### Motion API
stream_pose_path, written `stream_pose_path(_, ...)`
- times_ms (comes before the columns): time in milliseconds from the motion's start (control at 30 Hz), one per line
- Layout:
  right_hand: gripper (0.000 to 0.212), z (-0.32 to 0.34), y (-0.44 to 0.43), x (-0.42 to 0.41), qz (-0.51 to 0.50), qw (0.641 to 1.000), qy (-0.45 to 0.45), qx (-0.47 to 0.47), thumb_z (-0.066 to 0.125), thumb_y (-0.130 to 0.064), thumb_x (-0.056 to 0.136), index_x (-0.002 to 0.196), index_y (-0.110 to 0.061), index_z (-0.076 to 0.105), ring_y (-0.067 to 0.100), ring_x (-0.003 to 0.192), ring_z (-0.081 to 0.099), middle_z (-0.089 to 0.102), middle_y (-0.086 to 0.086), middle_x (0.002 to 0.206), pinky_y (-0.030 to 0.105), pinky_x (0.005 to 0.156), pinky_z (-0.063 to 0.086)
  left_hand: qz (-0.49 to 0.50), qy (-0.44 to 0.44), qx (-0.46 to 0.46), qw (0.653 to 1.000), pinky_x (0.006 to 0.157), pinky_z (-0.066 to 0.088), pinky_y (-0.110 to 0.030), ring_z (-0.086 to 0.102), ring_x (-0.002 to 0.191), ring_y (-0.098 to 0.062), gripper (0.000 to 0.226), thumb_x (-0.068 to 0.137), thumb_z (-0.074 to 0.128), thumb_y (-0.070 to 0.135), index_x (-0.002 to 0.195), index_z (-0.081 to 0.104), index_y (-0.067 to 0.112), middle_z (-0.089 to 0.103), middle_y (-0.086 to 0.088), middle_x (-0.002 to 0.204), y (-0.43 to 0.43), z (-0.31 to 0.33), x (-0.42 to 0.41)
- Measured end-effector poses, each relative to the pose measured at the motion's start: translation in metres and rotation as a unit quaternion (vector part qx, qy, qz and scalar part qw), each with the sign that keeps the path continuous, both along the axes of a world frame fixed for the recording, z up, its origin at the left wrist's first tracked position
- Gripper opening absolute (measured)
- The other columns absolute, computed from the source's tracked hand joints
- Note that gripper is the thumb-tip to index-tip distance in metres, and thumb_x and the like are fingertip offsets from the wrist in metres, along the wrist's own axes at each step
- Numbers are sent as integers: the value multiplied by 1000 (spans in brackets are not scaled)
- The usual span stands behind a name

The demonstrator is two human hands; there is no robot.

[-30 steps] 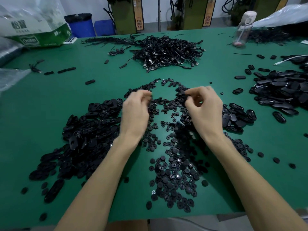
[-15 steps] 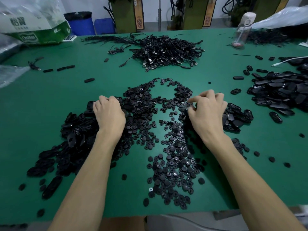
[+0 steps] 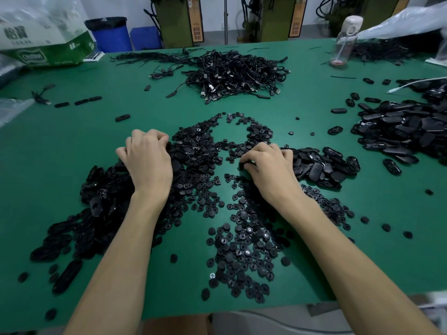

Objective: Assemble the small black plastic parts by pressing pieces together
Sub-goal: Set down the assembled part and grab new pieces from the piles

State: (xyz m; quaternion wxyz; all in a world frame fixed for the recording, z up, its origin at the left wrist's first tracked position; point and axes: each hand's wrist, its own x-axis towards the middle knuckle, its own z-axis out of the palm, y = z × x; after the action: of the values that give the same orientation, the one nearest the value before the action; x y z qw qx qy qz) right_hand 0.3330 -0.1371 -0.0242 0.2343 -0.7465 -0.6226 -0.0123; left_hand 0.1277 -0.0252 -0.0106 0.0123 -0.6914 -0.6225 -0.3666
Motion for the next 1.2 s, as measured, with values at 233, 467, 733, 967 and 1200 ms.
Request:
stream_pose_path(233,18,0,-1,0,-9,1000,14,12,59,-19,104,119,-22,69,25,112,49,61,0,111,39,98,23,-178,-217,-20,960,68,55,-27,69,63,-11,20,107,57,24,110,72,11,63,-3,104,-18,7,21)
stream_pose_path(467,15,4,-2,-2,-27,990,92,100,61,-13,103,113,-19,71,18,103,61,69,-3,109,31,98,26,-304,-451,-233,806,74,62,-30,78,87,-27,17,105,58,8,111,71,0,74,-18,105,-39,5,45)
stream_pose_path(733,22,12,-2,0,14,903,409,131,72,-7,92,110,-19,75,14,93,71,75,-6,99,24,83,58,-345,-422,-245,802,100,58,-39,76,103,-25,27,93,69,-5,117,70,5,70,-12,116,-46,4,48)
stream_pose_path(967,19,12,-2,1,53,861,487,137,73,-9,94,109,-19,79,7,87,68,77,-6,96,12,77,49,-343,-393,-227,823,105,55,-39,74,108,-18,33,88,77,0,119,74,10,78,-2,112,-47,6,47)
stream_pose_path(1200,15,13,-4,1,72,840,523,127,71,-7,95,107,-13,78,2,76,63,78,-1,92,12,69,47,-354,-396,-233,815,95,60,-36,76,101,-20,35,89,75,-4,122,72,6,78,-7,112,-48,4,47)
